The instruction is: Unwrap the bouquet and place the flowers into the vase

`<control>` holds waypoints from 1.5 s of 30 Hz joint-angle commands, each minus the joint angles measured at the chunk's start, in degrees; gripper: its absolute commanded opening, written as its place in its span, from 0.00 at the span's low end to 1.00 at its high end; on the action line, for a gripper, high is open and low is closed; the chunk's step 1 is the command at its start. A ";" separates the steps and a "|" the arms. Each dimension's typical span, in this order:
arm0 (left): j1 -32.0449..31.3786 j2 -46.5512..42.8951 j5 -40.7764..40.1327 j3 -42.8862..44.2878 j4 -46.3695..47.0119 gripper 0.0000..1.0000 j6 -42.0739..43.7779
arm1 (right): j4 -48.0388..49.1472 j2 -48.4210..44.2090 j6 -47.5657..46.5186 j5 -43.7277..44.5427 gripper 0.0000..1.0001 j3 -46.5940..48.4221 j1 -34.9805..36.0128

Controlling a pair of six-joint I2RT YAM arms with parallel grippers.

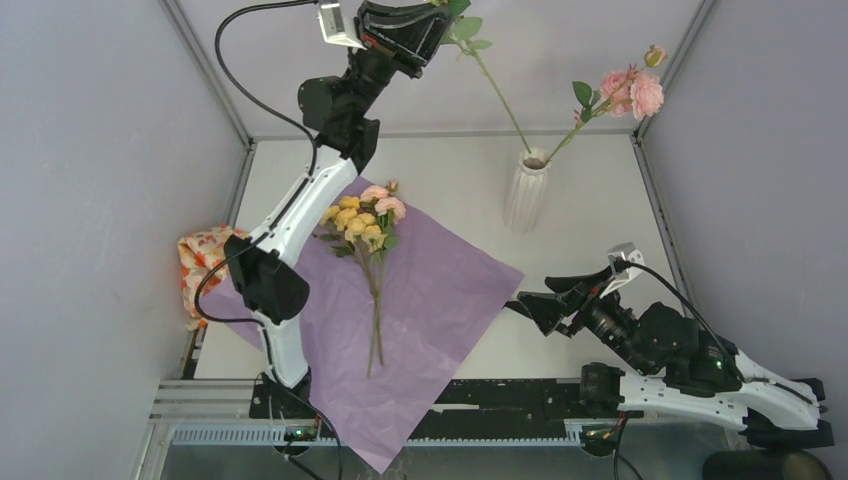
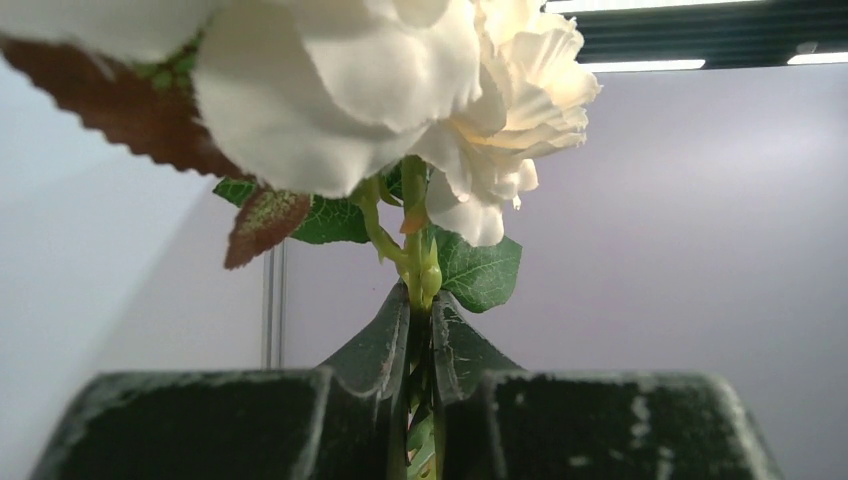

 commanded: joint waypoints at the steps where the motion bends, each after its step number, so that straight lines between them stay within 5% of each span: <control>1: 0.60 3.20 2.56 8.01 7.13 0.01 -7.03 | -1.47 0.33 -0.05 2.72 0.88 3.15 0.32; 15: 0.68 8.14 5.65 3.15 11.36 0.01 -8.21 | 0.02 1.38 -1.65 3.59 0.89 3.59 0.35; 31: 0.56 14.80 5.75 7.36 6.45 0.01 -5.07 | -0.99 1.42 -2.58 4.09 0.89 3.59 0.32; 45: -0.04 10.92 5.56 6.10 5.66 0.03 -4.35 | -0.78 2.05 -2.38 3.79 0.89 3.59 0.31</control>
